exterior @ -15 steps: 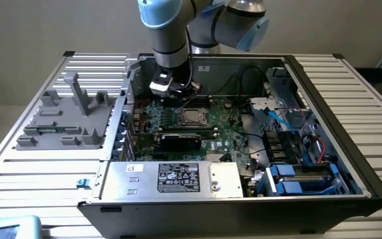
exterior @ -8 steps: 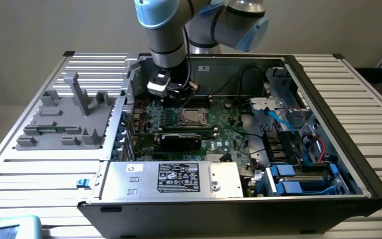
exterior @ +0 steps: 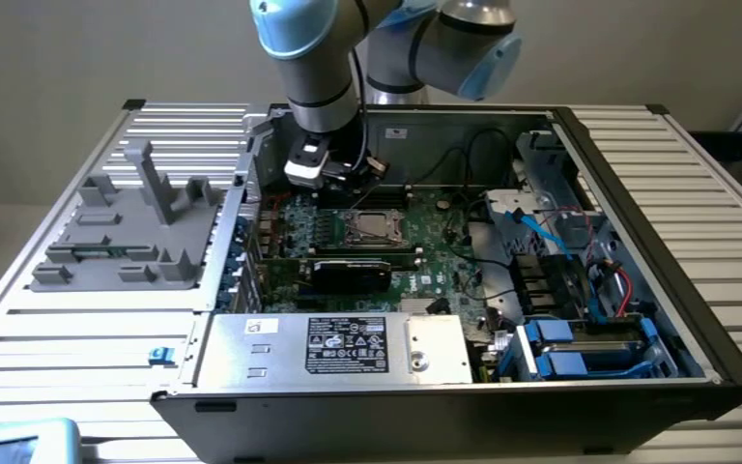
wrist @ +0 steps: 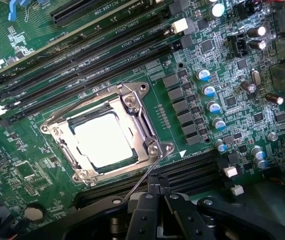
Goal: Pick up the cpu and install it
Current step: 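Install the first cpu locking lever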
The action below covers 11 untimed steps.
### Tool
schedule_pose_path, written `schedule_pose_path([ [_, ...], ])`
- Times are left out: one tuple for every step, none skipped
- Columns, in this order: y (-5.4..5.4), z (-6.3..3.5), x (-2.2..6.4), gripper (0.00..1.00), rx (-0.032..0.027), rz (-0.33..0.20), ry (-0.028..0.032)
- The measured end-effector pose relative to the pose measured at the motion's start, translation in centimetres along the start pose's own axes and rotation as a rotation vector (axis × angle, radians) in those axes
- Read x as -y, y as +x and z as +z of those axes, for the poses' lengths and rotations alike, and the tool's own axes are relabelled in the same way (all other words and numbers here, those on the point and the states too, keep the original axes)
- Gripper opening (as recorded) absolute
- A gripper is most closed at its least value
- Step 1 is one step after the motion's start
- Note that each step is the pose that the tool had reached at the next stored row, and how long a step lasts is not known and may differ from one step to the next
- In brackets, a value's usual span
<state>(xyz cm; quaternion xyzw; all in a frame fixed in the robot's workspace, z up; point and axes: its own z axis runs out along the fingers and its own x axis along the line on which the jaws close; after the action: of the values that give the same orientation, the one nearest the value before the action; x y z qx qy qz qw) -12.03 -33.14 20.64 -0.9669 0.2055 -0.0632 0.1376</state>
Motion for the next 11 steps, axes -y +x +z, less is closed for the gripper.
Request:
schedule_pose_path([
  [0.00,0.00,0.00,0.11,0.0000,0.000,0.0000],
  [-0.02,0.00,-0.03,0.11,-0.0003,0.000,0.0010],
  [-0.09,0.01,-0.08,0.11,-0.0009,0.001,0.0023],
  [-0.15,0.04,-0.13,0.11,-0.0010,0.000,0.0028],
  [-0.22,0.07,-0.18,0.11,-0.0011,0.000,0.0031],
  [-0.24,0.08,-0.23,0.11,-0.0011,0.000,0.0036],
  [-0.30,0.08,-0.28,0.11,-0.0014,0.000,0.0051],
  [-0.33,0.09,-0.33,0.11,-0.0019,0.000,0.0080],
  [-0.35,0.10,-0.36,0.11,-0.0028,0.000,0.0104],
  [-0.35,0.11,-0.40,0.11,-0.0036,0.000,0.0120],
  [-0.34,0.11,-0.44,0.11,-0.0054,0.000,0.0135],
])
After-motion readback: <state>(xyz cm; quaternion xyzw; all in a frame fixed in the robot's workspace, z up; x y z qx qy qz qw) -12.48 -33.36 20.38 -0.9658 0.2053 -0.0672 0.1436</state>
